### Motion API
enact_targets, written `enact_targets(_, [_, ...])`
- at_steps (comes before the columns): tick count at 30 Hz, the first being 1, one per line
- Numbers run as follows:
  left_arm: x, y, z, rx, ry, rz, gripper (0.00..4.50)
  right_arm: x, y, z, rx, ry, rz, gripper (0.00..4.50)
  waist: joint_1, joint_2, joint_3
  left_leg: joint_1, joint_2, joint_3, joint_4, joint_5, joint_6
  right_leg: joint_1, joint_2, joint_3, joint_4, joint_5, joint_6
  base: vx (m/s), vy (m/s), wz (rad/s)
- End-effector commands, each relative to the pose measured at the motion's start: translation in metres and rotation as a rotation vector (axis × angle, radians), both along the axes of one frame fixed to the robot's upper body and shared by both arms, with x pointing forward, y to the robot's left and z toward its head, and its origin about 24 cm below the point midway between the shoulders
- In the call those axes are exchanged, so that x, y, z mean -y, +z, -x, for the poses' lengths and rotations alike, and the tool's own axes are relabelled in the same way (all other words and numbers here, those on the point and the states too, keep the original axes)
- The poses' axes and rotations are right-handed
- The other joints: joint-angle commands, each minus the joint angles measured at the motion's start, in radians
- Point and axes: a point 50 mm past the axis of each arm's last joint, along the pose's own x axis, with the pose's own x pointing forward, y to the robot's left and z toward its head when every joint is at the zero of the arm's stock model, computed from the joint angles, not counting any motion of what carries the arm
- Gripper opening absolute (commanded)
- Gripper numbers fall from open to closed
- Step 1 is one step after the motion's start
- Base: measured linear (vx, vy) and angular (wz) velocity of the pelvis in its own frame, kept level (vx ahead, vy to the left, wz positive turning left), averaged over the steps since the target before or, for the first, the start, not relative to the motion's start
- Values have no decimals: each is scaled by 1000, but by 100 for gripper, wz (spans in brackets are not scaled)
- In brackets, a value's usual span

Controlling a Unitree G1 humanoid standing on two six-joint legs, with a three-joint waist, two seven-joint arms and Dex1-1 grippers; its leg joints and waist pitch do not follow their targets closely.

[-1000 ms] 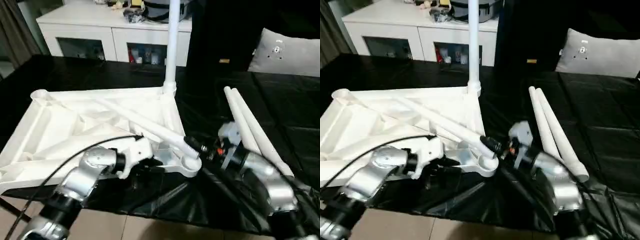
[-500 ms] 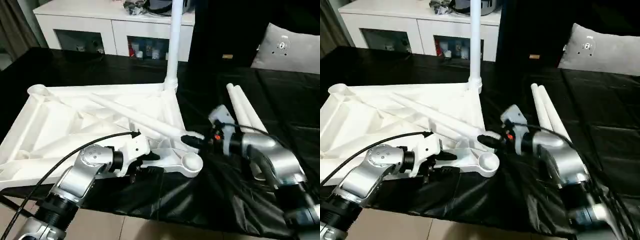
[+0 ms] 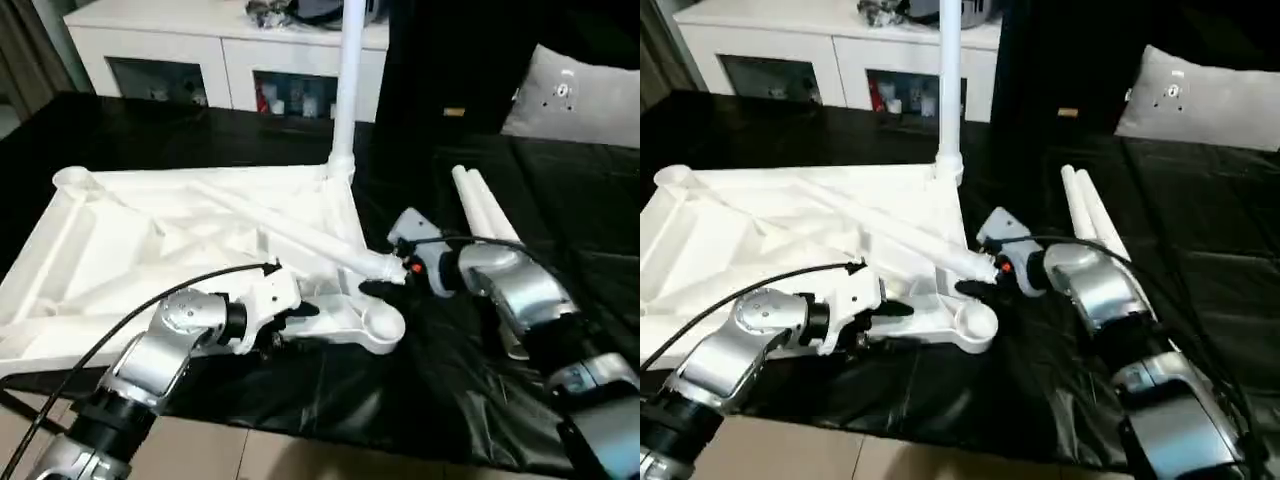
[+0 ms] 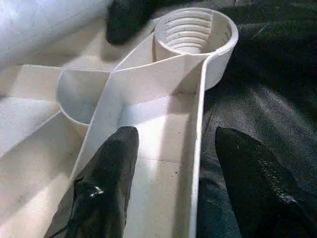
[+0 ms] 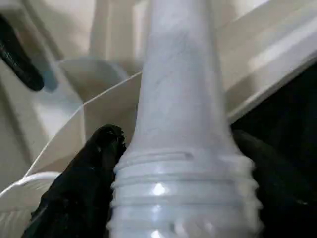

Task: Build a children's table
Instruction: Insert table leg to table base

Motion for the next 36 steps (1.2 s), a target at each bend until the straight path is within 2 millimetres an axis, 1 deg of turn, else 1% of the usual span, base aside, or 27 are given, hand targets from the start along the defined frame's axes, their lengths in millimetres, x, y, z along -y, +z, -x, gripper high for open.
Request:
enact_targets(1, [-3,3,0,9,15,5,276,-2,4,-2,13,24,5,319,3,-3,-57,-3,26,5,-45,39,96,59,-43,41,-36,223,-315,0,0,0])
enact_targets(3, [-3,5,-1,14,35,27,276,-2,3,-1,5,26,-21,293,2,-7,-56,-6,26,6,-43,28,101,58,-44,41,-35,217,-316,0,0,0])
enact_targets(8, [-2,9,-2,14,52,57,276,-1,1,1,-12,45,-33,281,1,-6,-52,-6,28,6,-45,-26,81,55,-46,42,-39,134,-305,0,0,0])
enact_targets(9, [-2,12,-2,8,77,103,276,0,0,4,-19,54,-44,280,2,8,-52,-4,28,4,-45,-33,68,54,-45,42,-37,130,-304,0,0,0])
enact_targets(11, [-2,15,-2,1,97,138,276,0,-1,5,-20,55,-57,279,0,-2,-53,-6,27,5,-45,-32,65,57,-44,43,-39,154,-307,0,0,0])
enact_targets(12, [-1,16,-3,-1,112,155,276,0,0,6,-15,54,-70,279,1,4,-54,-5,26,5,-44,-29,64,55,-43,43,-37,162,-309,0,0,0])
enact_targets(13, [-1,19,-5,5,153,192,276,2,1,7,-4,44,-96,279,0,8,-53,-5,26,5,-43,-26,64,55,-42,43,-38,182,-311,0,0,0])
enact_targets(14, [0,19,-6,9,170,205,276,2,1,7,-1,40,-106,278,0,6,-55,-6,25,5,-42,-22,65,58,-42,43,-37,207,-314,0,0,0])
enact_targets(15, [0,20,-6,10,174,209,293,2,1,8,0,39,-109,278,1,3,-56,-8,23,4,-40,-13,70,61,-40,43,-35,225,-316,0,0,0])
enact_targets(16, [0,21,-9,12,211,231,293,3,2,9,3,33,-130,278,2,3,-57,-7,23,4,-40,-7,74,61,-40,42,-35,230,-316,0,0,0])
enact_targets(17, [0,22,-11,14,248,255,310,3,3,10,6,28,-154,278,1,6,-57,-7,23,4,-38,-3,81,60,-39,42,-34,240,-315,0,0,0])
enact_targets(18, [1,23,-13,11,283,285,314,4,4,12,12,22,-184,278,1,4,-58,-8,24,4,-38,1,84,62,-40,43,-34,249,-317,0,0,0])
enact_targets(19, [2,25,-13,8,313,325,321,4,5,16,20,9,-226,278,3,6,-58,-9,24,2,-37,6,88,62,-41,42,-34,261,-319,0,0,0])
enact_targets(20, [3,28,-13,5,339,368,332,4,5,20,26,-7,-269,278,6,3,-61,-10,24,2,-35,16,92,65,-42,44,-31,287,-320,0,0,0])
enact_targets(21, [4,29,-13,2,358,396,344,4,5,23,25,-13,-291,278,5,7,-61,-10,25,1,-35,19,102,62,-40,41,-31,292,-324,0,0,0])
enact_targets(22, [4,29,-13,2,358,396,353,4,5,23,25,-13,-291,278,6,5,-61,-11,25,1,-34,21,105,63,-41,41,-31,293,-323,0,0,0])
enact_targets(23, [4,32,-15,-3,407,452,360,2,3,29,21,-19,-327,278,4,8,-61,-14,25,-1,-35,19,108,62,-41,39,-31,278,-325,0,0,0])
enact_targets(24, [4,32,-15,-4,413,459,367,2,2,30,20,-19,-331,278,3,8,-58,-14,26,1,-36,11,108,61,-41,39,-35,261,-322,0,0,0])
enact_targets(25, [4,34,-17,-12,457,497,377,1,0,35,13,-22,-352,278,4,11,-57,-12,27,0,-36,-10,101,61,-42,39,-37,226,-318,0,0,0])
enact_targets(26, [3,35,-19,-19,496,528,377,0,-2,39,9,-23,-369,278,6,11,-55,-12,29,1,-38,-28,90,60,-43,41,-42,198,-311,0,0,0])
enact_targets(27, [3,35,-20,-27,524,547,388,-1,-2,42,5,-25,-381,278,6,17,-53,-12,29,0,-40,-48,77,60,-42,40,-44,170,-305,0,0,0])
enact_targets(28, [2,35,-22,-44,559,568,397,-2,-3,44,3,-27,-397,278,6,14,-53,-10,29,1,-41,-58,72,59,-41,40,-47,154,-301,0,0,0])
enact_targets(29, [2,35,-24,-56,589,586,409,-3,-2,46,7,-32,-414,278,7,20,-52,-12,28,-1,-41,-71,65,60,-41,40,-48,138,-296,0,0,0])
enact_targets(30, [1,35,-25,-61,602,593,413,-4,-2,47,8,-34,-422,278,5,16,-51,-12,28,0,-41,-77,64,60,-41,40,-50,131,-292,0,0,0])
enact_targets(33, [-1,36,-33,-141,734,698,430,-7,5,49,28,-76,-508,278,8,17,-50,-13,26,0,-42,-84,54,58,-42,41,-54,64,-272,0,0,0])
enact_targets(34, [-1,37,-34,-159,751,720,440,-7,7,50,32,-83,-522,278,7,17,-49,-12,27,1,-43,-83,53,56,-42,41,-56,59,-273,0,0,0])
enact_targets(36, [1,39,-35,-179,745,762,449,-8,9,51,34,-82,-535,277,9,13,-48,-16,25,-1,-44,-78,51,57,-41,41,-57,43,-266,0,0,0])
